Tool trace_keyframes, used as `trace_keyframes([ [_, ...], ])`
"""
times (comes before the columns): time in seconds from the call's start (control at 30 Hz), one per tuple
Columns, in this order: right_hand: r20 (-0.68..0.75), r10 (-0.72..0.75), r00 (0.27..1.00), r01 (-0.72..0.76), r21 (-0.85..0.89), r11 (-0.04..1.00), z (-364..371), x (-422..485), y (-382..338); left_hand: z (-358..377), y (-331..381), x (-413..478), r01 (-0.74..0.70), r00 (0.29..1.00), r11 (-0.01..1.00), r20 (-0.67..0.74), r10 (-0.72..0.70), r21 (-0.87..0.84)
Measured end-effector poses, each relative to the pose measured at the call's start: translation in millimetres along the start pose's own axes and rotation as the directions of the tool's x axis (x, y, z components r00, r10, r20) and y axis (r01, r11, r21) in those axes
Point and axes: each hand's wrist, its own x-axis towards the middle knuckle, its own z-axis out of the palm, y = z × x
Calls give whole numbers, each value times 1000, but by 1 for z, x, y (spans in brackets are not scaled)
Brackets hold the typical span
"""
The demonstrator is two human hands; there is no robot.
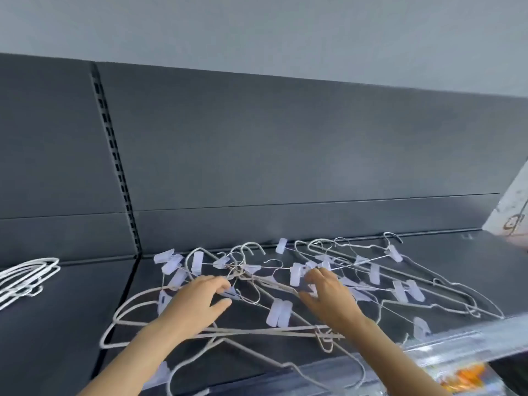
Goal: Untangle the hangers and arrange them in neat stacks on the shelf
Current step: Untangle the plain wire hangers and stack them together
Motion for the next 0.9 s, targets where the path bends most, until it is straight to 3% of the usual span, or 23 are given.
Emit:
trace_keyframes([
  [0.43, 26, 66, 997, -67, 25, 997, -60, -9, 226, 111, 187, 101, 8, 999, 1000, 40, -8, -18],
  [0.8, 88, 278, 956, -283, 41, 958, -77, 12, 342, 166, 238, 179, 26, 996, 1000, 84, -25, -2],
  [0.9, 119, 326, 938, -324, -33, 946, -77, 20, 351, 179, 233, 199, 73, 994, 997, 74, -75, 39],
])
